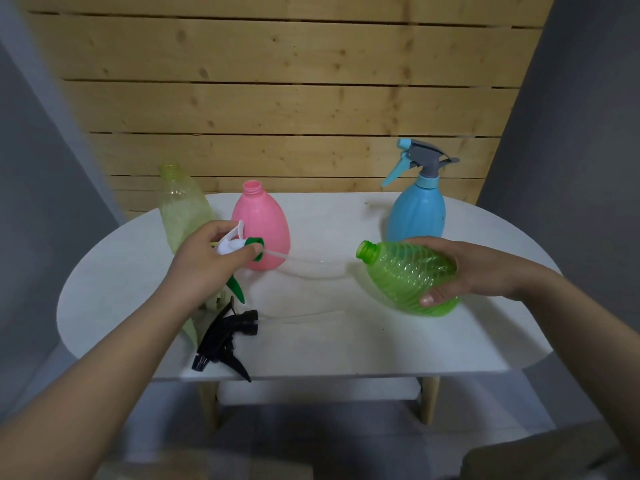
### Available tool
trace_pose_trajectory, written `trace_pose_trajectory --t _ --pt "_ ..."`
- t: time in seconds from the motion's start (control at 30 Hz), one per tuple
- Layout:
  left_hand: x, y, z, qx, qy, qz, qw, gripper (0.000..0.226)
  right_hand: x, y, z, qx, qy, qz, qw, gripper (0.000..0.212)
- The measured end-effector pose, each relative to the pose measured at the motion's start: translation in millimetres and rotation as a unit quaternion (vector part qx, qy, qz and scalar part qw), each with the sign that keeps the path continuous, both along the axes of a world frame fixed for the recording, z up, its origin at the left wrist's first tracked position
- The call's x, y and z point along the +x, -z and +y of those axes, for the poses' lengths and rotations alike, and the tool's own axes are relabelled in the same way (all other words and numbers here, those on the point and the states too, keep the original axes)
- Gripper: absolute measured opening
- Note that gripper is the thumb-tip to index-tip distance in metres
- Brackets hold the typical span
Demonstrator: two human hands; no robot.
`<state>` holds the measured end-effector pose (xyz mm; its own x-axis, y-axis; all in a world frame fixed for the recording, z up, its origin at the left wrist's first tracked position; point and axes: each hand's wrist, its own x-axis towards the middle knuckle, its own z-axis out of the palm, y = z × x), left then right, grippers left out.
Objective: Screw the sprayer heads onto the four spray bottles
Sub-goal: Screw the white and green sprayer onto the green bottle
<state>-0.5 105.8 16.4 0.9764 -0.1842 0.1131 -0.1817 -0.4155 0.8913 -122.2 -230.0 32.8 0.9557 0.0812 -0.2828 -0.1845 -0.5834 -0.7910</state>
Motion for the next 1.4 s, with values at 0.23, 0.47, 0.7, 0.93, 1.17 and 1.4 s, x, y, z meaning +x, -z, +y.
trace_pose_trajectory --t 0.23,0.47,0.7,0.93,1.17,1.4 --pt "0 -3 5 -0.016 -0.019 0.009 1.000 0.039 2 1 1 -0.006 -0.012 0.006 1.000 0.083" --pt "-2 0 0 0.009 0.002 -0.005 1.000 0.039 3 1 9 -0.006 -0.028 0.000 1.000 0.086" --pt "-8 3 -14 0.021 0.034 -0.020 0.999 0.041 7 4 15 -0.033 -0.035 0.004 0.999 0.089" --pt "-18 9 -41 0.023 0.089 -0.019 0.996 0.059 13 5 33 -0.045 -0.033 -0.014 0.998 0.088" --pt "-22 6 -58 0.003 0.142 0.020 0.990 0.057 12 6 36 -0.054 -0.005 -0.035 0.998 0.075" --pt "-19 -6 -50 -0.010 0.241 0.093 0.966 0.039 6 2 36 0.057 0.000 -0.050 0.997 0.062"
